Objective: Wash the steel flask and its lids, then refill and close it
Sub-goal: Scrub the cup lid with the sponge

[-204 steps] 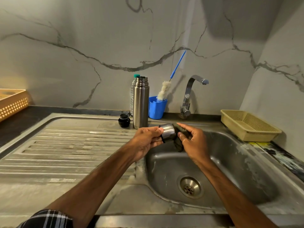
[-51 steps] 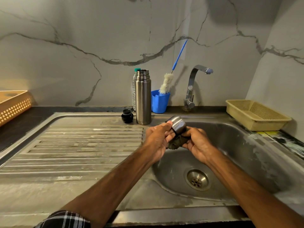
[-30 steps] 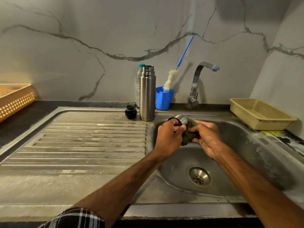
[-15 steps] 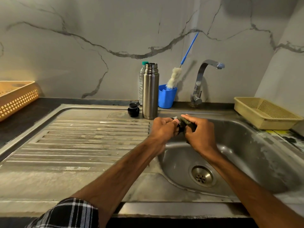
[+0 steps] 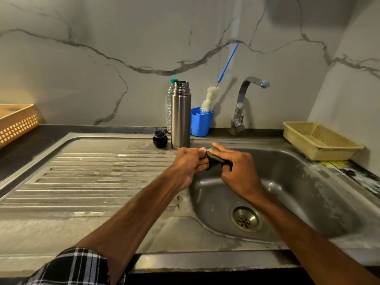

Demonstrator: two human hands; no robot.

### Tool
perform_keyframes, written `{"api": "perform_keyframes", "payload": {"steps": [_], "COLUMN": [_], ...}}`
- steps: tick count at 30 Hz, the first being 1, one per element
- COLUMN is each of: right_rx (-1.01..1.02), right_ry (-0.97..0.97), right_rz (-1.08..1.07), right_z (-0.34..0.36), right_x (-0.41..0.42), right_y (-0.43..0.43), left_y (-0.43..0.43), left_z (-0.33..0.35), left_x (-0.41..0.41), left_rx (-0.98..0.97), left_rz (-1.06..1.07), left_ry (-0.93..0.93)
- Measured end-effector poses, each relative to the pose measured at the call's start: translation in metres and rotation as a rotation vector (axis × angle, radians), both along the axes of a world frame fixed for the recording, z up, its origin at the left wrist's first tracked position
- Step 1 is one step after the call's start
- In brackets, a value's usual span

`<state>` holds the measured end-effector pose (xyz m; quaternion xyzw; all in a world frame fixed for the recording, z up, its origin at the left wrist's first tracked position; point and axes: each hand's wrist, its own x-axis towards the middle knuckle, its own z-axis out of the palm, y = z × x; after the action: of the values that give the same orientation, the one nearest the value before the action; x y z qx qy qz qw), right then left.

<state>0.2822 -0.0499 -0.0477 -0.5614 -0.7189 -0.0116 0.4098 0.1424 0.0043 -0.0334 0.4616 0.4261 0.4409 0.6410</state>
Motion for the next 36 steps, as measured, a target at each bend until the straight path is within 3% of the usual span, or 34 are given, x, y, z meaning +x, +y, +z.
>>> {"api": "perform_keyframes", "payload": {"steps": [3, 7, 11, 15, 20, 23, 27, 32, 36], "right_rx": [0.008, -0.022, -0.044, -0.057, -0.124, -0.068, -0.096, -0.03, -0.077], "right_ry": [0.096, 0.026, 0.138, 0.02, 0.113, 0.026, 0.145, 0.006, 0.168], "right_rz": [-0.098, 0.004, -0.048, 0.011, -0.031, 0.026, -0.015, 0.044, -0.029], "right_z": [0.003, 0.003, 0.003, 0.0, -0.001, -0.003, 0.001, 0.001, 0.005], "right_x": [0.008, 0.009, 0.013, 0.013, 0.024, 0.018, 0.017, 0.011, 0.015], "right_y": [0.006, 0.002, 0.007, 0.007, 0.01, 0.008, 0.012, 0.006, 0.01], "left_y": [-0.001, 0.001, 0.001, 0.005, -0.002, 0.002, 0.0, 0.009, 0.006], "left_z": [-0.004, -0.007, -0.005, -0.006, -0.002, -0.005, -0.005, -0.007, -0.003], "left_x": [0.001, -0.002, -0.003, -0.004, 0.003, 0.0, -0.001, -0.003, -0.003], "left_rx": [0.103, 0.247, 0.439, 0.566, 0.695, 0.724, 0.793, 0.799, 0.792], "left_rz": [-0.059, -0.101, -0.129, -0.152, -0.23, -0.218, -0.218, -0.169, -0.2], "left_ry": [0.153, 0.289, 0.493, 0.676, 0.849, 0.9, 0.909, 0.848, 0.828]}}
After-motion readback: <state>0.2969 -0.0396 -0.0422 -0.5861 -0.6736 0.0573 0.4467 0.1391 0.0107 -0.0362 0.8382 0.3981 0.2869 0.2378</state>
